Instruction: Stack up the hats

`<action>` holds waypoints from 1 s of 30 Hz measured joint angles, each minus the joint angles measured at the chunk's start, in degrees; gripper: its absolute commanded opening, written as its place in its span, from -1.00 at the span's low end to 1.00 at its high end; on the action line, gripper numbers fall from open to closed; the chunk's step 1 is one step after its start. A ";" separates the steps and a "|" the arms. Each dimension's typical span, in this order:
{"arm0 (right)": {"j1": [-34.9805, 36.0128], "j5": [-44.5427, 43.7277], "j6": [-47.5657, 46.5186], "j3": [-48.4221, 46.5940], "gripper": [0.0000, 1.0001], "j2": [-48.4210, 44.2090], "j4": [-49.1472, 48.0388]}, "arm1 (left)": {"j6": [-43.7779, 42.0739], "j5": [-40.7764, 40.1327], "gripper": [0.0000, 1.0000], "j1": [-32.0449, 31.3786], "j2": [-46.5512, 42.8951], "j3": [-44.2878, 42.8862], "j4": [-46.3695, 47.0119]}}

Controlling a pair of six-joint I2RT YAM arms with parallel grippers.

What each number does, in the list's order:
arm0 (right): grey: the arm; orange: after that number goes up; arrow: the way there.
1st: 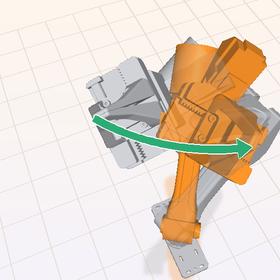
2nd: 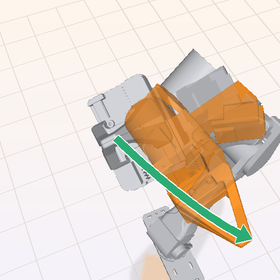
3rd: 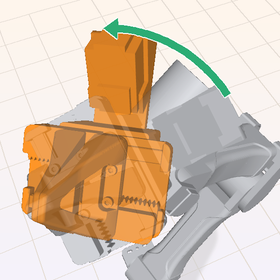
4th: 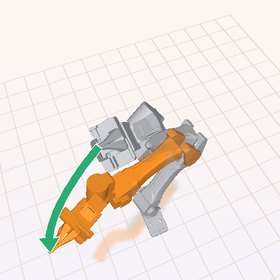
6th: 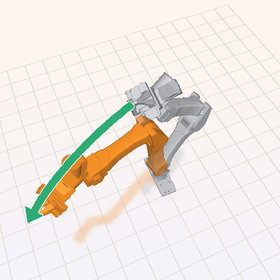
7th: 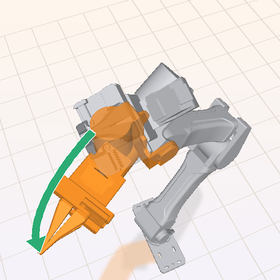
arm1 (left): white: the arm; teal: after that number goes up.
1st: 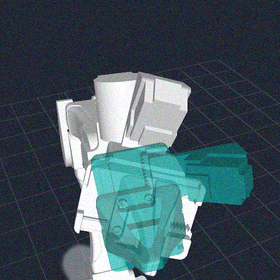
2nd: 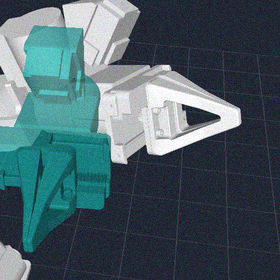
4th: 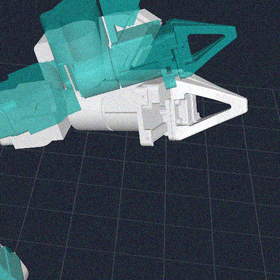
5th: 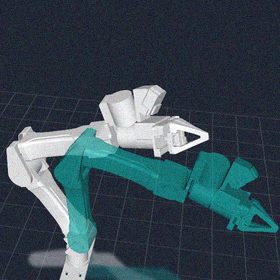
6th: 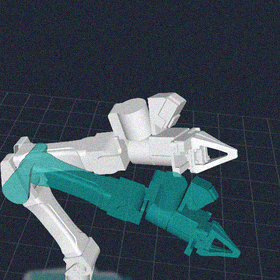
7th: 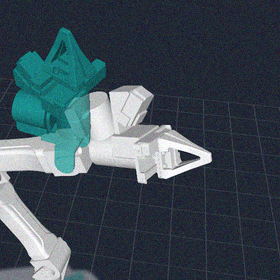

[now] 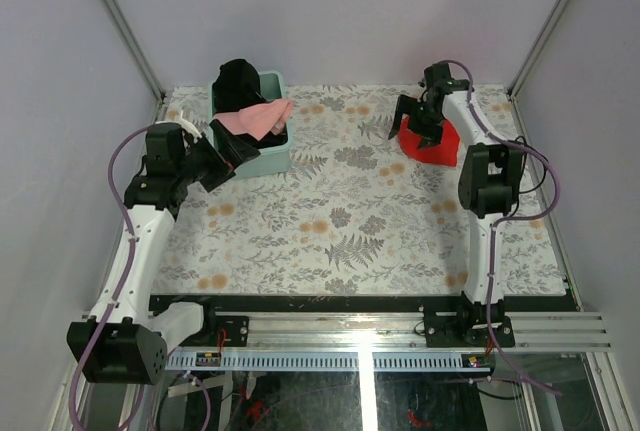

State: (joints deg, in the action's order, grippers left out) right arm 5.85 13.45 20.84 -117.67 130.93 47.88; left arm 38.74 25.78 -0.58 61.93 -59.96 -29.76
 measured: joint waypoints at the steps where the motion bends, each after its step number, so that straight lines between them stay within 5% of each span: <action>1: 0.42 0.59 0.37 -1.90 0.99 1.75 -0.39 | -0.02 -0.33 0.99 0.00 -0.26 -0.04 -0.59; 9: 1.22 0.07 1.57 -9.77 0.99 9.25 -3.50 | -1.05 -2.84 0.99 0.00 -0.55 -2.71 -5.53; 21: 1.05 -17.25 0.66 -24.61 0.99 18.32 -5.38 | -4.33 -5.77 0.99 0.02 -0.17 -7.54 -11.26; 30: 0.17 -22.36 -1.07 -28.02 0.99 19.17 -12.20 | -7.41 -7.48 0.99 0.04 0.79 -8.81 -14.60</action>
State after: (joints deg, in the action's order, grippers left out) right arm 6.02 -8.91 19.77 -145.69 150.10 35.68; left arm 31.33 18.31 -0.54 62.72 -68.77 -44.36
